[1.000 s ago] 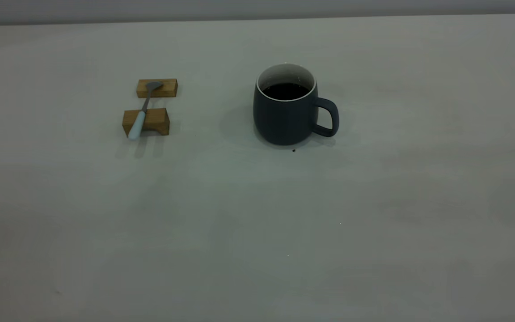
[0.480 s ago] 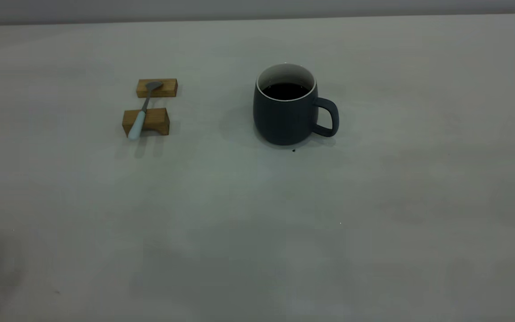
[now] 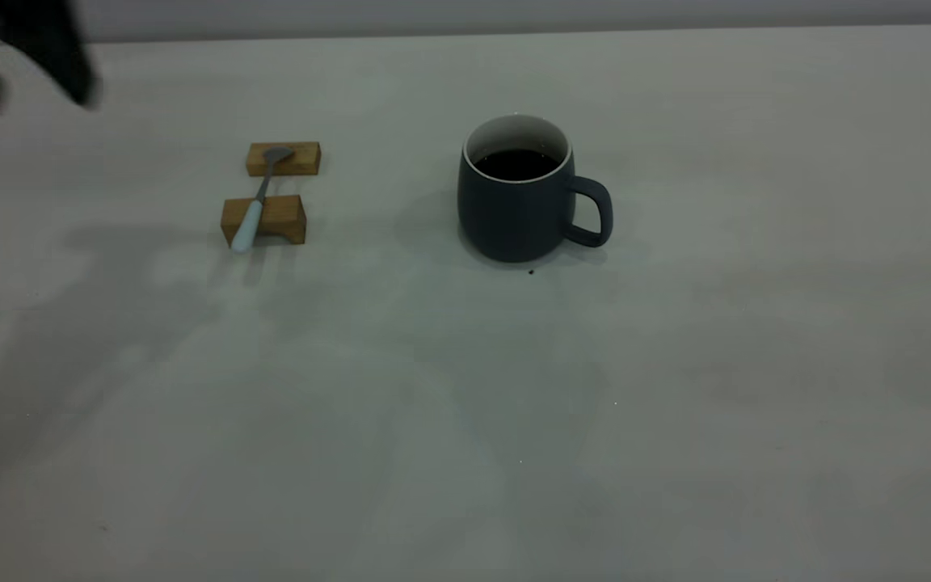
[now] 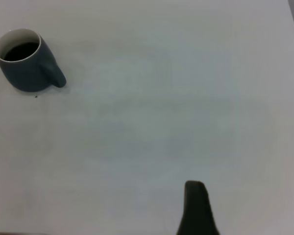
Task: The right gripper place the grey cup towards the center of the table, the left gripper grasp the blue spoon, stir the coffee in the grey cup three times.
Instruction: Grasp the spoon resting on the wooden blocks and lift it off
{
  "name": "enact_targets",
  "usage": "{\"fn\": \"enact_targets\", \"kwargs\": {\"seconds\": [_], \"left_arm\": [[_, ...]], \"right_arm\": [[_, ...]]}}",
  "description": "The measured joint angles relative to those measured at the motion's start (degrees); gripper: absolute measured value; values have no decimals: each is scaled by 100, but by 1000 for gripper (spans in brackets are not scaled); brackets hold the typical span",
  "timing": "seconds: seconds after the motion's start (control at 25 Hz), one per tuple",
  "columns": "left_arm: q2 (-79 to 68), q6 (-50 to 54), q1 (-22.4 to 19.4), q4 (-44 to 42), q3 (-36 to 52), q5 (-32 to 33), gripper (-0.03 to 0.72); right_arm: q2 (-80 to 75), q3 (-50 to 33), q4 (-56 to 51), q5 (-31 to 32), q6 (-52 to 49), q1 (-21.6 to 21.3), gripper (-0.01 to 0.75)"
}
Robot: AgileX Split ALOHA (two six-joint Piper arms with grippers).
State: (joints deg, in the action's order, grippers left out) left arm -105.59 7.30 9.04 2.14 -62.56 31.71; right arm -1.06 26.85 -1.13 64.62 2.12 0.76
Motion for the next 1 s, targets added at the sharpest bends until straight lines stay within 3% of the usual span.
{"fn": "enact_targets", "kwargs": {"seconds": [0.28,0.72,0.84,1.0], "left_arm": [[-1548,43,317,180,-791,-334,652],[-2669,-20,447,298,-1097,-1011,632],[-2855,-69,512,329,-1151,-1223,570],[-2963,-75,532,355,-1213,-1371,388]], "right_arm": [[0,0,0,0,0,0,587],[0,0,5,0,0,0,587],[0,0,5,0,0,0,587],[0,0,5,0,0,0,587]]}}
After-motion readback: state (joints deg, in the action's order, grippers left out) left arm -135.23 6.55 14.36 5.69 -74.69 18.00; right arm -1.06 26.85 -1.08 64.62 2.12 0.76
